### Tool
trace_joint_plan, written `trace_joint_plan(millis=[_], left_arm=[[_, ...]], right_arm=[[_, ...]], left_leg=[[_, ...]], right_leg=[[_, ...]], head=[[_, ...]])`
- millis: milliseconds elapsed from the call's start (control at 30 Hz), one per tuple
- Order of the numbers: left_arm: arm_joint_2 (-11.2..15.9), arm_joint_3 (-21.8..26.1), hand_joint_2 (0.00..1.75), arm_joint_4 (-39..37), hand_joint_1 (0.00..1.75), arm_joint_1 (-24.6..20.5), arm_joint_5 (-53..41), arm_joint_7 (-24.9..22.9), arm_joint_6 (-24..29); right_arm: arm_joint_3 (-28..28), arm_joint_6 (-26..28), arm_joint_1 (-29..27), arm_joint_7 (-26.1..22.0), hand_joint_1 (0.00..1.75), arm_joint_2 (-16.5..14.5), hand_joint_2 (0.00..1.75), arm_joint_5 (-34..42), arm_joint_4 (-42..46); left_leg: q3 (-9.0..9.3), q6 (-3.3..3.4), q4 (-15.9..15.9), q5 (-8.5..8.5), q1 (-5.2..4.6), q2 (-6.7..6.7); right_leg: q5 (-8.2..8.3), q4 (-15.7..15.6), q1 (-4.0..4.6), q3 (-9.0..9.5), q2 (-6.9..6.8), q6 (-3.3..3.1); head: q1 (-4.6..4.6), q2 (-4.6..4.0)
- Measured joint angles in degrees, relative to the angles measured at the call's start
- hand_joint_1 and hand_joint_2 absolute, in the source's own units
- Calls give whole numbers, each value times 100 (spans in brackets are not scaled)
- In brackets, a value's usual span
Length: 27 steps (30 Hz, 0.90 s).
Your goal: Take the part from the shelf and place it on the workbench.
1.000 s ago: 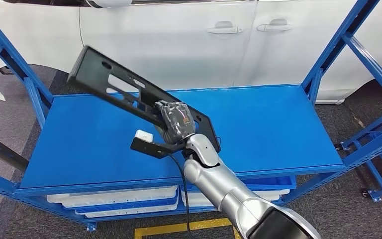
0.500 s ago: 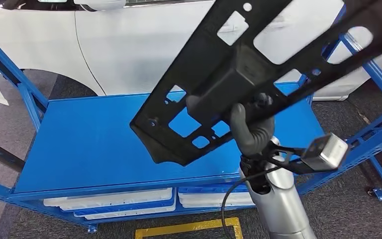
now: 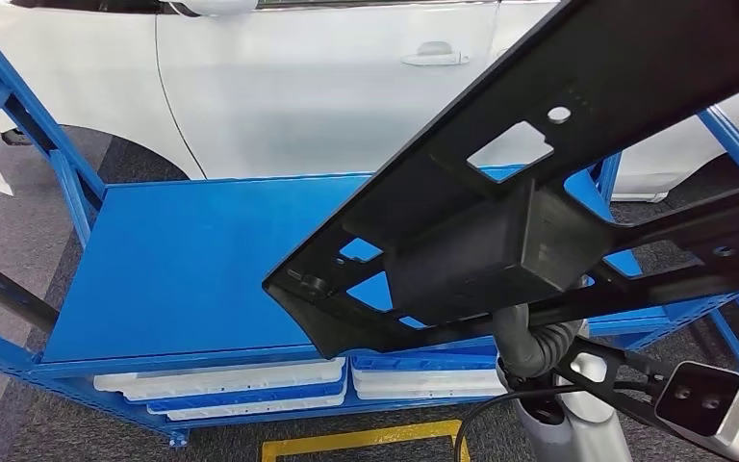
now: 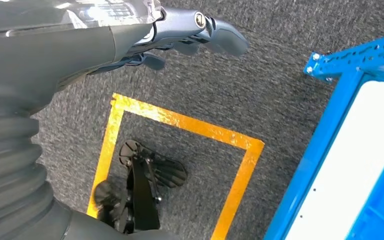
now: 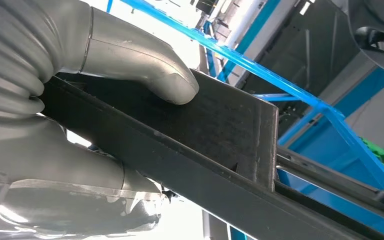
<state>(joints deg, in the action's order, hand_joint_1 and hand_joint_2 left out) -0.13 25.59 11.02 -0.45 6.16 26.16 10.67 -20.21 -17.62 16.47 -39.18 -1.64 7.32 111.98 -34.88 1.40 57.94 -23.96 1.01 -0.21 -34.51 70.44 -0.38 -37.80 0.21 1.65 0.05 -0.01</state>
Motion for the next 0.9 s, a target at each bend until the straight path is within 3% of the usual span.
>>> trace_joint_plan(millis=[33, 67, 100, 200, 233, 300, 367, 433, 500, 533, 567, 600, 667, 733, 767, 833, 900], left_arm=[[0, 2, 175, 0, 0, 0, 0, -1, 0], [-1, 4, 175, 0, 0, 1, 0, -2, 0], [-2, 6, 175, 0, 0, 2, 0, -3, 0], [-10, 7, 175, 0, 0, 1, 0, -6, 0], [-13, 8, 175, 0, 0, 1, 0, -5, 0], [-17, 9, 175, 0, 0, 3, 0, -5, 0], [-16, 12, 175, 0, 0, 8, 0, -7, 4], [-18, 13, 175, 0, 0, 14, -1, -8, 10], [-21, 13, 175, 0, 0, 13, -5, -11, 20], [-21, 13, 175, 0, 0, 10, -9, -16, 28], [-20, 14, 175, 0, 0, 8, -14, -26, 35], [-20, 14, 175, 0, 0, 6, -18, -40, 40], [-17, 14, 175, 1, 0, -1, -26, -69, 40], [-11, 14, 175, 2, 0, -21, -39, -88, 36], [-8, 14, 175, 2, 0, -28, -48, -94, 36], [-9, 15, 175, 2, 0, -30, -57, -116, 54], [-15, 16, 175, 2, 0, -31, -59, -152, 102]], right_arm=[[-5, 0, -18, -1, 175, 19, 175, 0, 1], [-9, 0, -33, -1, 175, 34, 175, 0, 1], [-13, 0, -41, -1, 175, 45, 175, 0, 4], [-25, 0, -44, -2, 175, 60, 175, -1, 44], [-28, 0, -43, -4, 175, 64, 175, -1, 61], [-36, 0, -45, -6, 175, 71, 175, -3, 80], [-50, 0, -43, -6, 175, 75, 175, -5, 85], [-66, -1, -44, -6, 175, 77, 175, -8, 86], [-76, -12, -47, -5, 175, 79, 175, -9, 86], [-87, -32, -48, 1, 175, 81, 175, -9, 84], [-106, -61, -48, 11, 175, 86, 175, -11, 78], [-132, -97, -48, 27, 175, 92, 175, -17, 69], [-209, -183, -48, 66, 175, 110, 175, -35, 37], [-310, -278, -47, 104, 175, 136, 175, -51, -5], [-361, -318, -48, 118, 175, 151, 175, -56, -29], [-442, -372, -55, 130, 175, 187, 175, -28, -79], [-473, -424, -59, 120, 175, 239, 175, 68, -114]], left_leg=[[-45, -4, 6, 29, -1, 1], [-90, -9, 15, 59, -1, 2], [-135, -19, 24, 89, -1, 1], [-231, -82, 32, 192, -4, -12], [-239, -116, 25, 229, -5, -16], [-240, -194, -13, 309, 0, -19], [-281, -264, -6, 303, 7, -18], [-409, -301, 324, -84, 13, -14], [-579, -324, 1022, -655, 17, -11], [-620, -336, 1342, -810, 17, -11], [-591, -340, 1519, -844, 17, -11], [-463, -337, 1498, -771, 16, -11], [59, -297, 894, -543, 12, -11], [540, -239, 191, -508, -17, -15], [642, -214, 10, -536, -35, -18], [627, -160, -58, -508, -45, -20], [561, -87, -86, -412, -20, -1]], right_leg=[[-117, 277, -15, -79, -1, 18], [-115, 346, -26, -57, -1, 27], [-13, 174, -36, 85, -2, 26], [369, -1020, -23, 830, 0, -26], [426, -1257, -6, 963, 3, -51], [494, -1333, 33, 971, 8, -104], [588, -1389, 12, 908, -3, -185], [728, -1441, -14, 806, -20, -260], [832, -1439, 3, 681, -33, -295], [877, -1430, 13, 617, -38, -298], [920, -1413, 23, 549, -43, -297], [958, -1390, 30, 479, -45, -292], [1015, -1328, 38, 360, -45, -271], [1059, -1270, 53, 284, -51, -225], [1085, -1254, 54, 266, -55, -192], [1147, -1253, 54, 248, -60, -119], [1018, -1146, 41, 179, -43, -50]], head=[[-1, 0], [0, 1], [1, 1], [-5, 1], [-3, 1], [-2, 1], [-3, 1], [-14, 0], [-25, 1], [-26, 1], [-26, 1], [-27, 1], [-27, 1], [-25, 1], [-28, 1], [-34, 1], [-34, 1]])
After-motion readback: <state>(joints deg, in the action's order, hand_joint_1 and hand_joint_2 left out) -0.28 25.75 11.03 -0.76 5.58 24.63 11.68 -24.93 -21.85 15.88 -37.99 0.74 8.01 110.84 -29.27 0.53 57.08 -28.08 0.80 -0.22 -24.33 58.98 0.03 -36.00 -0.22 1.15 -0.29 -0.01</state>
